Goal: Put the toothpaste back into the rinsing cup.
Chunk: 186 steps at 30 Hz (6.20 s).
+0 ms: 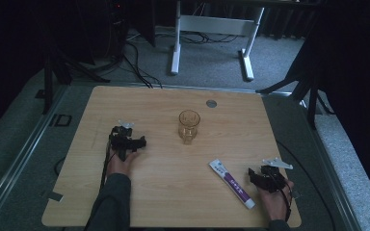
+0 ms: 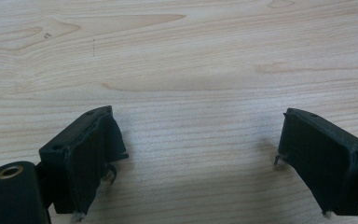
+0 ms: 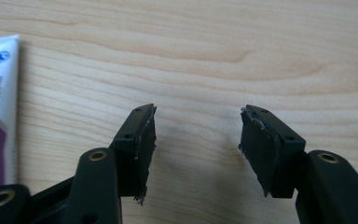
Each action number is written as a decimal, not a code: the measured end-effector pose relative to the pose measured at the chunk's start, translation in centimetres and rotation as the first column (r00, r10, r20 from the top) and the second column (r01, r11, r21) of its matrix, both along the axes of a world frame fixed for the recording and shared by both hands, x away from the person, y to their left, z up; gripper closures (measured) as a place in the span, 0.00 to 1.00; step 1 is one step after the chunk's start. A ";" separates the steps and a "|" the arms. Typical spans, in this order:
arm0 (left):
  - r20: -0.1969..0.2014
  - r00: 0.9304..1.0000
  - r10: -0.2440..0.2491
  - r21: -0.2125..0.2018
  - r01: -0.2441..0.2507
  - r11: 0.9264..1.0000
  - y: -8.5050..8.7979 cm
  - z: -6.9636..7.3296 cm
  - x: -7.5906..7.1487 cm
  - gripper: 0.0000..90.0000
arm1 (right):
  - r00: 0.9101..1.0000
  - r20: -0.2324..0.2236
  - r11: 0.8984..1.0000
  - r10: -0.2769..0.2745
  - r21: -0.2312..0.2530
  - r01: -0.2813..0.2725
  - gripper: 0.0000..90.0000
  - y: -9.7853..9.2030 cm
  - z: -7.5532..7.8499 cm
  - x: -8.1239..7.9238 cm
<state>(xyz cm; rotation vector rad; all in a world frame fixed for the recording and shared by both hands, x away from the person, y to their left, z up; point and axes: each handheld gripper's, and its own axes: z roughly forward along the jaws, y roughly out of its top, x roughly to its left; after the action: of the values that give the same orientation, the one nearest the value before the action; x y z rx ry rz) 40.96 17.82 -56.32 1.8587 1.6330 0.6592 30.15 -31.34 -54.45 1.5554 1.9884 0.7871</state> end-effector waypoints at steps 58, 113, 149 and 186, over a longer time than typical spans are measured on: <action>0.001 1.000 0.010 -0.003 -0.010 1.000 0.0 0.0 0.2 0.12 | 0.957 -0.218 0.966 0.191 -0.133 -0.223 0.64 3.0 8.4 -0.7; 0.001 1.000 0.020 -0.003 -0.020 1.000 -0.1 0.0 0.3 0.12 | 0.872 -0.397 0.920 0.286 -0.141 -0.366 0.69 5.8 6.2 0.5; 0.001 1.000 0.022 -0.003 -0.022 1.000 -0.1 0.0 0.3 0.12 | 0.819 -0.462 0.894 0.341 -0.109 -0.434 0.71 7.4 5.9 0.6; 0.001 1.000 0.024 -0.003 -0.024 1.000 -0.1 0.0 0.3 0.12 | 0.706 -0.637 0.870 0.308 -0.112 -0.481 0.70 9.8 3.9 2.9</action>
<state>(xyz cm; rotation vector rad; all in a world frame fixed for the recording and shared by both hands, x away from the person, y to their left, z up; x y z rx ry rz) 41.26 17.72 -56.32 1.8388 1.6565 0.6675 33.03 -21.57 -50.52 1.3158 2.8299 0.1158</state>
